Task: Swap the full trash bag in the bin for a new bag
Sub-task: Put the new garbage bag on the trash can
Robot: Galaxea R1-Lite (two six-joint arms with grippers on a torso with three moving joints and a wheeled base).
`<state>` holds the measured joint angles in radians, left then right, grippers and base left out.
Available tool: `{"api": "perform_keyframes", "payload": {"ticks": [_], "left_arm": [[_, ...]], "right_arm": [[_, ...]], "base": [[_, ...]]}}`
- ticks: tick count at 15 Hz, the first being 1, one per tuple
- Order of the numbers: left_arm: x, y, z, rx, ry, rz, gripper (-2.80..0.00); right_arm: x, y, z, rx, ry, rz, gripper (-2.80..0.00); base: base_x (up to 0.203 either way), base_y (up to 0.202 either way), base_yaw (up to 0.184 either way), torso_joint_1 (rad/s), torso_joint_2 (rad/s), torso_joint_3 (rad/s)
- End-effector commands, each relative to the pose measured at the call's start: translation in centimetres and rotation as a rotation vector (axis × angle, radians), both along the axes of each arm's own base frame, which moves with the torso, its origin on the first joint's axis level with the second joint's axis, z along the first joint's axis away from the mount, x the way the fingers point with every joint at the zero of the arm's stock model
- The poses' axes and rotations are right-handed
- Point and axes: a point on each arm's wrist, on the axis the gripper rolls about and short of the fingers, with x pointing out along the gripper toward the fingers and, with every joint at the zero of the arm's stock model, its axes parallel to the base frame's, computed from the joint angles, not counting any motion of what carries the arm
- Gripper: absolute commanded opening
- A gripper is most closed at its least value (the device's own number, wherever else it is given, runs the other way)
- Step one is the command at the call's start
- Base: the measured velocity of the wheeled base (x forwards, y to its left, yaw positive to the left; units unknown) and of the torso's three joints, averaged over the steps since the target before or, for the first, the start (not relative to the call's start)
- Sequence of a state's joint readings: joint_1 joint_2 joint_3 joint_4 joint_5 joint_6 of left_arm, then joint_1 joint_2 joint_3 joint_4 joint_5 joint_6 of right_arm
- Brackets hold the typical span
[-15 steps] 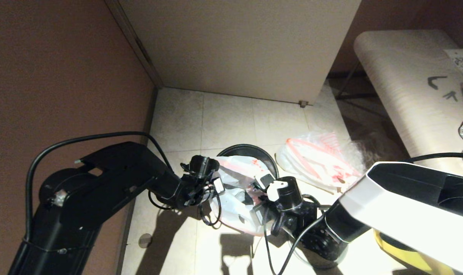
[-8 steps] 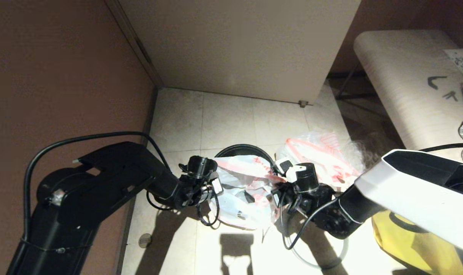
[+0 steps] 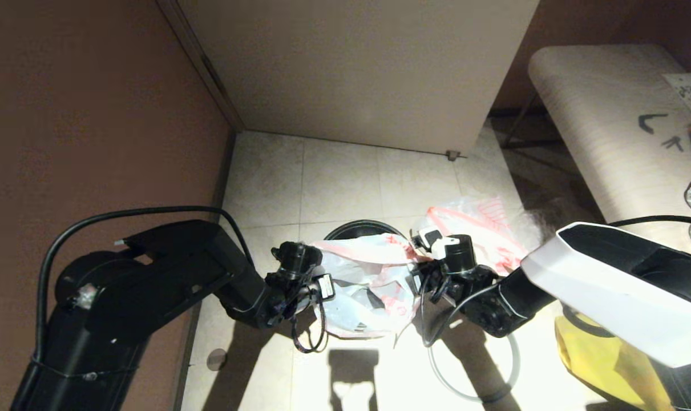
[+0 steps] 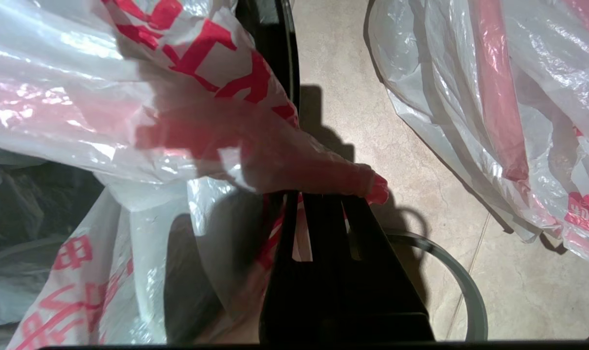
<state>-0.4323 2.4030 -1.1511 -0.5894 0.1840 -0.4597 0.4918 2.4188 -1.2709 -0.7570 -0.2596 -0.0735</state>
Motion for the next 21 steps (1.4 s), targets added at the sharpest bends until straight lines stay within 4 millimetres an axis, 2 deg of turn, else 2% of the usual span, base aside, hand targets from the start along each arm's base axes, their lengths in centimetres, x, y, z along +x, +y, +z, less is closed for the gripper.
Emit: {"api": "perform_keyframes", "payload": {"ticks": [1, 4, 7, 9, 10, 15, 19, 21], "left_arm": [[-0.1, 0.2, -0.6, 0.005, 0.013, 0.005, -2.8], [-0.1, 0.2, -0.9, 0.012, 0.019, 0.005, -2.8], [-0.3, 0.2, -0.8, 0.012, 0.022, 0.001, -2.8], [-0.7, 0.1, -0.8, 0.008, 0.031, -0.02, -2.8], [-0.9, 0.2, -0.8, 0.008, 0.038, -0.041, -2.8], [-1.8, 0.2, -0.6, -0.005, 0.064, -0.123, -2.8], [-2.1, 0.3, -0.6, 0.011, 0.07, -0.163, -2.8], [-2.3, 0.3, -0.7, 0.017, 0.076, -0.171, -2.8]], "right_arm": [[0.4, -0.9, 0.3, 0.01, -0.007, -0.027, -2.8], [0.2, -1.9, 2.7, 0.068, -0.039, -0.058, -2.8], [0.5, -2.1, 1.8, 0.062, -0.025, -0.064, -2.8], [1.1, -1.8, 0.2, 0.05, -0.005, -0.063, -2.8], [1.5, -1.5, 0.0, 0.055, -0.013, -0.063, -2.8], [2.5, -0.6, 1.6, 0.091, -0.075, -0.054, -2.8], [2.1, -0.1, 3.5, 0.146, -0.106, -0.05, -2.8], [2.0, 0.0, 3.8, 0.158, -0.111, -0.05, -2.8]], "base": [[0.0, 0.0, 0.0, 0.0, 0.0, 0.0], [0.0, 0.0, 0.0, 0.0, 0.0, 0.0], [0.0, 0.0, 0.0, 0.0, 0.0, 0.0], [0.0, 0.0, 0.0, 0.0, 0.0, 0.0], [0.0, 0.0, 0.0, 0.0, 0.0, 0.0], [0.0, 0.0, 0.0, 0.0, 0.0, 0.0], [0.0, 0.0, 0.0, 0.0, 0.0, 0.0], [0.0, 0.0, 0.0, 0.0, 0.0, 0.0]]}}
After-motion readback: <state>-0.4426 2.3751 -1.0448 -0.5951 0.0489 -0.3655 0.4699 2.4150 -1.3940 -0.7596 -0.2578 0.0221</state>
